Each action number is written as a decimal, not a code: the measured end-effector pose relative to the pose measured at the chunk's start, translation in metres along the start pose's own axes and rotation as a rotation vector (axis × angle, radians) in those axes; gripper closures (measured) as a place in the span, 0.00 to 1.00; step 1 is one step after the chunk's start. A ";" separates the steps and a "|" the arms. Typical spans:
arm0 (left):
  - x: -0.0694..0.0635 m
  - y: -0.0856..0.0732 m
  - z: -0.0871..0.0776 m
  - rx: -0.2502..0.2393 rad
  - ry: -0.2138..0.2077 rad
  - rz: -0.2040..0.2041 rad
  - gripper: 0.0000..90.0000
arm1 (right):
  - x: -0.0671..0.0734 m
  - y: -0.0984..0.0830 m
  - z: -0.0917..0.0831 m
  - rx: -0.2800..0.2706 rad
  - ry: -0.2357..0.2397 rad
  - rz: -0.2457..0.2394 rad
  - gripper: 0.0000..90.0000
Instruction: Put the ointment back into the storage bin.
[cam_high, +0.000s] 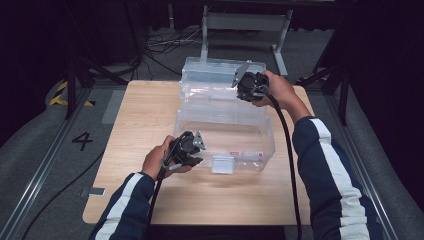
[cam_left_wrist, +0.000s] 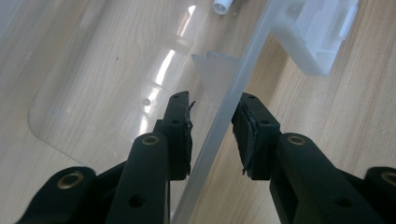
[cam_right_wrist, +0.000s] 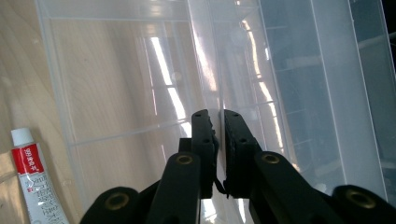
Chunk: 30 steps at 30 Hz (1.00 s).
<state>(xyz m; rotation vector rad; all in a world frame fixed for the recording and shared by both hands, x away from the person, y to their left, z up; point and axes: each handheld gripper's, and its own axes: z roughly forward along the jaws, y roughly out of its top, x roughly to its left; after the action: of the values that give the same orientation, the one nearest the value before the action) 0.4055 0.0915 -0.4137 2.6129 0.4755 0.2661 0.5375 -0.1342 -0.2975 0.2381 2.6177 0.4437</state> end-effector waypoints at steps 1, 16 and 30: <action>0.000 0.000 0.000 -0.002 0.001 -0.009 0.74 | 0.001 -0.001 -0.002 -0.016 0.011 0.008 0.95; -0.001 -0.001 0.001 -0.015 0.008 -0.013 0.73 | 0.015 -0.002 -0.017 -0.041 0.017 -0.022 0.97; -0.002 -0.002 0.001 -0.026 0.013 -0.013 0.72 | 0.030 -0.006 -0.028 -0.073 0.019 -0.030 0.97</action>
<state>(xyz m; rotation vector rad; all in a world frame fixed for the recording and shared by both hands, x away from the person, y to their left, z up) 0.4034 0.0920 -0.4154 2.5832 0.4895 0.2834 0.4975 -0.1398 -0.2892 0.1714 2.6141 0.5318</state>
